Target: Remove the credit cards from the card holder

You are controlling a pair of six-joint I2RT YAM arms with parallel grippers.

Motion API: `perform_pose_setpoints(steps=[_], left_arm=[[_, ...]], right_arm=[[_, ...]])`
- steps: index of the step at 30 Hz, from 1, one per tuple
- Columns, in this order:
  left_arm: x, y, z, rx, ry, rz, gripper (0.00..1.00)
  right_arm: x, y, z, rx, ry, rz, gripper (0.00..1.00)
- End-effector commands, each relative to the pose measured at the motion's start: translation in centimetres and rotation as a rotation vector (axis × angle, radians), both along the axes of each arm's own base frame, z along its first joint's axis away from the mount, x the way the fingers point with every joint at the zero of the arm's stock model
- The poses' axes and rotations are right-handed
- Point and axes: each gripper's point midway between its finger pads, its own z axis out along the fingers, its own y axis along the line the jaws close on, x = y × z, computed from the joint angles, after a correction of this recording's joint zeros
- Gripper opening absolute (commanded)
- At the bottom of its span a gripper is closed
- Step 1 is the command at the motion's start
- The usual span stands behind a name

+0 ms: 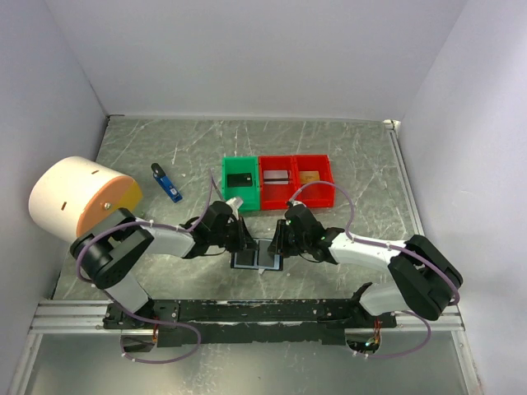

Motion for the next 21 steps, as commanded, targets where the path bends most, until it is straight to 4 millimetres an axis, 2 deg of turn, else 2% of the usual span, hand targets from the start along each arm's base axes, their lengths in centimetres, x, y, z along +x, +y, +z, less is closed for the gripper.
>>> perform_pose_setpoints(steps=[1,4,14,21], left_arm=[[-0.6,-2.5,2.6,-0.158,-0.012,-0.066,0.12],[-0.4,-2.2,2.3,-0.124,-0.013,-0.059,0.07],[0.2,-0.2,1.8,0.015,-0.046,-0.016,0.07],[0.1,0.2,1.3,0.033,-0.039,-0.005,0.07]], right_arm=[[-0.2,-1.6,-1.8,-0.088,0.022,-0.020,0.29],[-0.3,-1.7,-2.0,-0.090,0.024,-0.023,0.29],[-0.3,-1.8,-2.2,-0.093,0.028,-0.025,0.29],[-0.4,-1.6,-2.2,-0.077,0.030,-0.023,0.29]])
